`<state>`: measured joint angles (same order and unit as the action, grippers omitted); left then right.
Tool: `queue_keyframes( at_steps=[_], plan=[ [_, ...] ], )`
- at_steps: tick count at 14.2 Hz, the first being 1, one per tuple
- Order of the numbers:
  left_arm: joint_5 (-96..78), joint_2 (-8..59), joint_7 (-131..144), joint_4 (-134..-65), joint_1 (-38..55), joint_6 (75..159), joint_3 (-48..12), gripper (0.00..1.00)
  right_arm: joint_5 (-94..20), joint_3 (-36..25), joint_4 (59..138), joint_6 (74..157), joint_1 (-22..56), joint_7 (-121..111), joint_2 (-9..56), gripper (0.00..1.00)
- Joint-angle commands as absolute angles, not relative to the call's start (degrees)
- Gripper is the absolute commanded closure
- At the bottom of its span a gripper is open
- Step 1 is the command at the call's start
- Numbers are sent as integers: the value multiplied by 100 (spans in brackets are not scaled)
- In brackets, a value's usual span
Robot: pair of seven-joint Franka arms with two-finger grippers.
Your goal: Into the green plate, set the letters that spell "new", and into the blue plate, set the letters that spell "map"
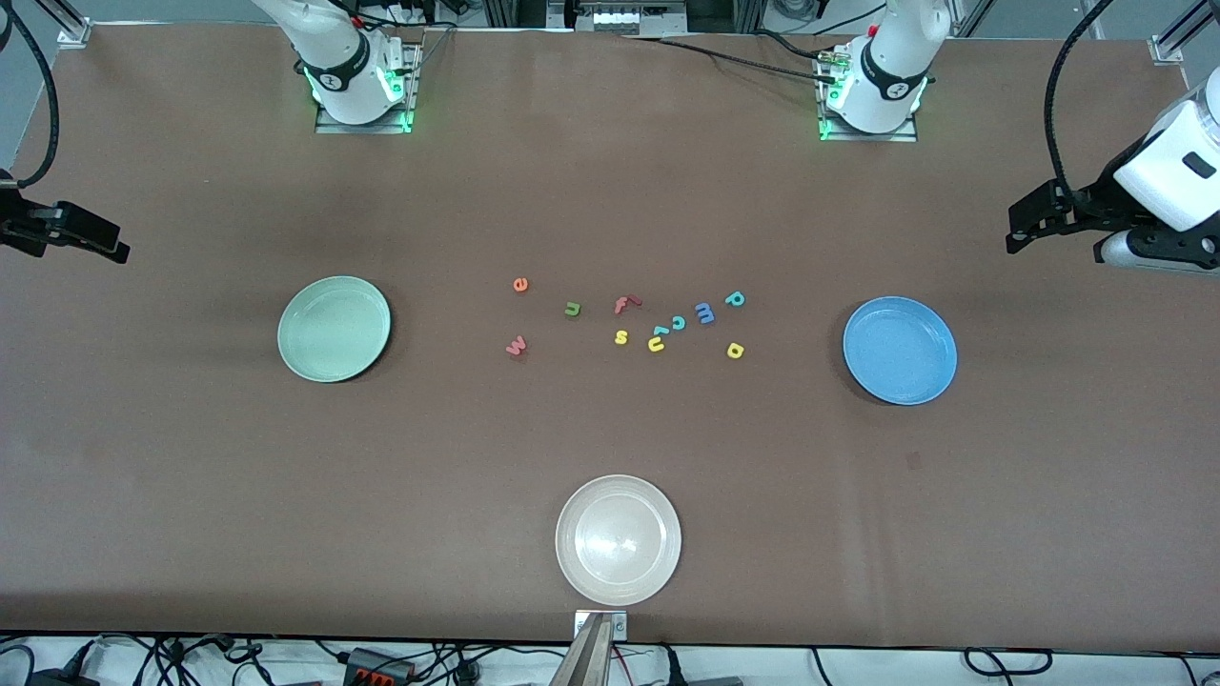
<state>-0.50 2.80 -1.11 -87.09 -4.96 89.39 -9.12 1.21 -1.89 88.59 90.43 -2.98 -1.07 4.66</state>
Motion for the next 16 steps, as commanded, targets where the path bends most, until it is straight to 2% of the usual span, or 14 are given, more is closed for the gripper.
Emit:
queue_keyframes(
  at_steps=[1, 5, 9, 11, 14, 16],
  plan=[
    [26, 343, -123, -8569, -510, 8833, -949, 0, 70, -105, 8982, 9053, -378, -97, 352, 0],
    [18, 343, -70, -8569, -510, 8833, -949, 0, 62, -105, 8982, 9035, -326, -62, 448, 0],
    [18, 343, -114, -8569, -510, 8798, -932, 0, 53, -105, 8982, 9271, 480, 17, 983, 0],
    [26, 421, -80, -8561, -414, 8701, -984, 0, 53, -105, 9104, 9718, 1008, 349, 1334, 0],
    [44, 861, -88, -8587, -273, 8579, -993, 0, 9, -105, 9806, 10999, 1764, 1044, 1590, 0],
    [9, 1246, -132, -8552, -133, 8587, -1019, 0, -9, -105, 9923, 11311, 2213, 1596, 1931, 0]
  ],
)
